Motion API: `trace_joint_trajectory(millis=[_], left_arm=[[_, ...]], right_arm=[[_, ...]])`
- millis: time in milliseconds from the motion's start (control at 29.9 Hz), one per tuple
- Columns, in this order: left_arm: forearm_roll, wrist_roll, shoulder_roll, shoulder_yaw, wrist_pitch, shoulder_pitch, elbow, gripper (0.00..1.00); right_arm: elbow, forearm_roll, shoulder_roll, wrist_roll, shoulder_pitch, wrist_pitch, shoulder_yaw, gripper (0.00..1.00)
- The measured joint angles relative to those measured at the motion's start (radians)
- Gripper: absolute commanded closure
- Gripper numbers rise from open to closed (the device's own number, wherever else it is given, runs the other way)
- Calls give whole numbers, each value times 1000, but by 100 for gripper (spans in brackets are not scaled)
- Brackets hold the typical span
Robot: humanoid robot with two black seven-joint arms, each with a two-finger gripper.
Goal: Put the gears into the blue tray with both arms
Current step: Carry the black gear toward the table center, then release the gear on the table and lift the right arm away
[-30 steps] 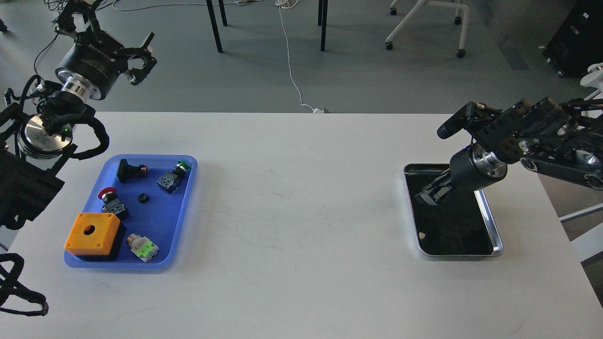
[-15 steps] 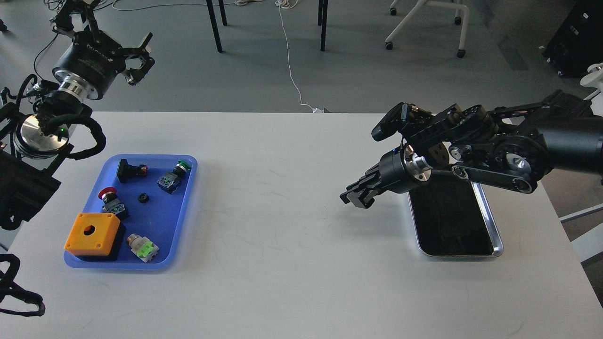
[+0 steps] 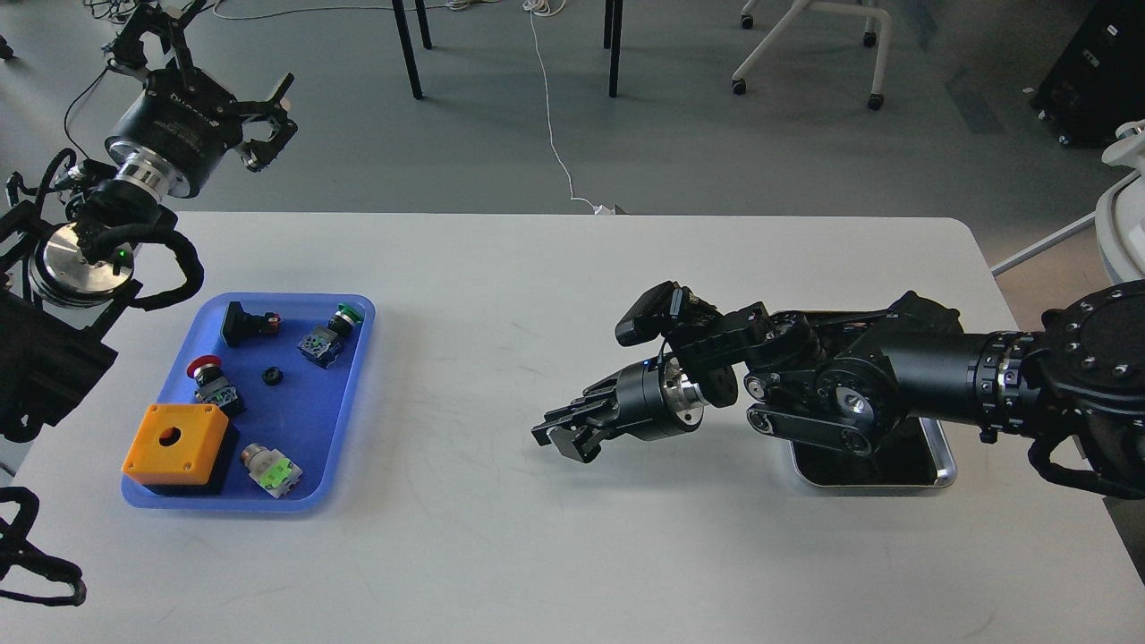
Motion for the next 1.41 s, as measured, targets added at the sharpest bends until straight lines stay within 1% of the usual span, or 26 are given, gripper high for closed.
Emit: trace_joint_trajectory(millis=[201, 368, 435, 569, 803, 970, 1037, 1070, 1104, 1171, 1204, 1338, 1405], left_arm=[[1, 2, 2, 1, 2, 0, 0, 2], [2, 3, -7, 1, 4, -2, 0, 2], [2, 3, -9, 1, 4, -2, 0, 2], [2, 3, -11, 0, 2, 0, 0, 2], [1, 0, -10, 0, -4, 0, 0, 2], [0, 0, -7, 0, -5, 1, 0, 2], [0, -1, -6, 0, -5, 1, 0, 2], [0, -1, -6, 0, -5, 1, 0, 2], [0, -1, -5, 0, -5, 1, 0, 2], [0, -1, -5, 0, -5, 1, 0, 2], [0, -1, -3, 0, -5, 1, 0, 2], [0, -2, 3, 0, -5, 1, 0, 2], [0, -2, 6, 0, -5, 1, 0, 2]], right_arm=[[-15, -1, 6, 0, -69, -42, 33, 79], [-27, -1, 11, 0, -130, -134, 52, 78], [-28, 0, 17, 0, -152, -153, 65, 78], [-33, -1, 27, 0, -172, -165, 73, 77], [-51, -1, 34, 0, -180, -168, 75, 67], [-53, -1, 43, 0, -181, -168, 75, 65], [-53, -1, 43, 0, -181, -168, 74, 59], [-53, -1, 43, 0, -181, -168, 73, 54], [-53, -1, 43, 0, -181, -168, 73, 48], [-53, -1, 43, 0, -181, -168, 73, 28], [-53, -1, 43, 0, -179, -168, 73, 21], [-50, 3, 36, 0, -174, -172, 121, 4], [-49, 6, 27, 0, -172, -172, 172, 3]])
